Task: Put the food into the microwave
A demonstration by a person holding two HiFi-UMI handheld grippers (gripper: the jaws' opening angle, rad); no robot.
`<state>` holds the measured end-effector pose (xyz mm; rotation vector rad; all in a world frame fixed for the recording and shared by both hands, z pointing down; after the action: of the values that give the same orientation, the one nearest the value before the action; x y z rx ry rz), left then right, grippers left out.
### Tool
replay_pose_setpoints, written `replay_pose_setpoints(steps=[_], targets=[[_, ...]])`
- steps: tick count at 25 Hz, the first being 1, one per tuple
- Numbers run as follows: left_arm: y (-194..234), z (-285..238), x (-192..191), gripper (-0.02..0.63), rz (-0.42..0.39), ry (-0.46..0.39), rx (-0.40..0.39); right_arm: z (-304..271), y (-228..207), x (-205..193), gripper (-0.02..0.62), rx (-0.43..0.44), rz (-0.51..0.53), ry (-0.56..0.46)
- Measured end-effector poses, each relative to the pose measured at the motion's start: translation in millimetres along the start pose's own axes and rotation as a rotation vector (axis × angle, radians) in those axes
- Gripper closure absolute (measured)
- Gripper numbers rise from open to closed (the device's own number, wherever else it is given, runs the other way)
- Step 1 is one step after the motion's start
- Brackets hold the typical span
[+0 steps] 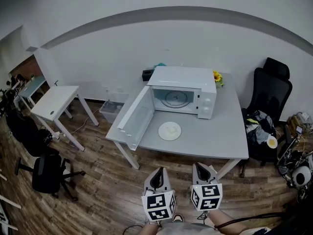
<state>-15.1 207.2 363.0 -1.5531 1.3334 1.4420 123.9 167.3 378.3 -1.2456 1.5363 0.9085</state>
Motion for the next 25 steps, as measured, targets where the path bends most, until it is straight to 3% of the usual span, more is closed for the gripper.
replay_pose_setpoints(steps=[25], targets=[[25, -42, 0, 0.603, 0.007, 0.019, 0.035, -50, -8, -4, 0.580, 0.010, -0.009, 0.043]])
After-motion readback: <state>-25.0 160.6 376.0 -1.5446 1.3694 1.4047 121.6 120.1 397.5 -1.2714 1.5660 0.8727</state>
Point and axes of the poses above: the fingertips, and each gripper's own axes: z backward along the fingers, y to its left, x out of its top, the point moved 3 cm from there along z, backward along the fingers, and after that the axes turned 15 degrees about -x, right-handed, at the moved point
